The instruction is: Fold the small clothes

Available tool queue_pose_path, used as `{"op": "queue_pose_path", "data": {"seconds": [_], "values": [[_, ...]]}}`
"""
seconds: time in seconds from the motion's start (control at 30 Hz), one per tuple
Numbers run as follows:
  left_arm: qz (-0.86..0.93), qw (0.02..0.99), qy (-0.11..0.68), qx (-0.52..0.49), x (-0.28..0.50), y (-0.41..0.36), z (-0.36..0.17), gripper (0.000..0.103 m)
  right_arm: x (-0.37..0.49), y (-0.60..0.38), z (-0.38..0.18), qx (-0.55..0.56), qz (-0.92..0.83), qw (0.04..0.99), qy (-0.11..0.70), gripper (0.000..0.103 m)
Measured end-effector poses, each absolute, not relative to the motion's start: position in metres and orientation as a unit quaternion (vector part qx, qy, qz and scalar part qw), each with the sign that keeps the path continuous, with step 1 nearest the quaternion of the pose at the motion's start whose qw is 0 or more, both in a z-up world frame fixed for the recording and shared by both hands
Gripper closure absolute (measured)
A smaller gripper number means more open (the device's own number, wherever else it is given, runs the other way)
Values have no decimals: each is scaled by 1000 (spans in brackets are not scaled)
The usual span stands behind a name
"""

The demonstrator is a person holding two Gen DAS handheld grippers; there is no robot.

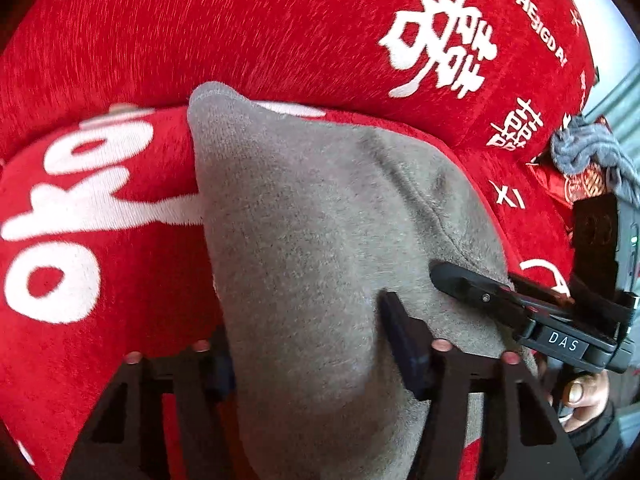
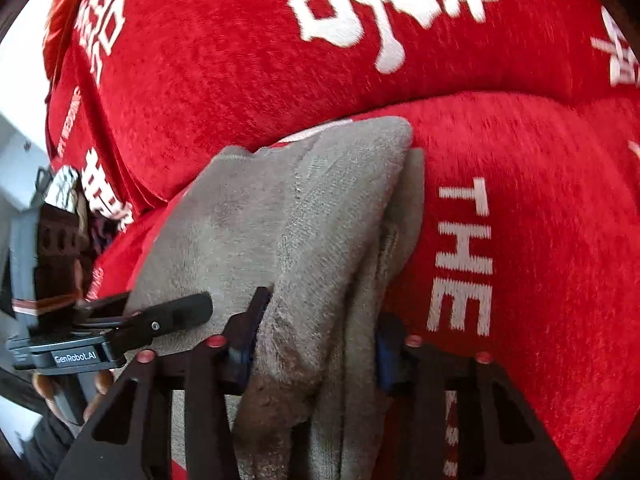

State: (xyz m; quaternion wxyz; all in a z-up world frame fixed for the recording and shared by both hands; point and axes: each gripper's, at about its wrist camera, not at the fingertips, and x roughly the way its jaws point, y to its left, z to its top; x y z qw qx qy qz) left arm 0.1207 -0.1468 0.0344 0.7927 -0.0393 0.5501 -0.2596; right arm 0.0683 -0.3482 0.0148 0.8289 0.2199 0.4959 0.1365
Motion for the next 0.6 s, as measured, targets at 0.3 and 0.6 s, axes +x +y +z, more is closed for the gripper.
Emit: {"op": "queue_pose_path", "data": {"seconds": [0.3,0.6], "values": [[-253,815,522,-7,106,-147,51,57,56,-323,41,164,110,858,475,66],[-250,819,517,-6,78,-123,65,57,35,-300,62,158,114,860,472,66]]}}
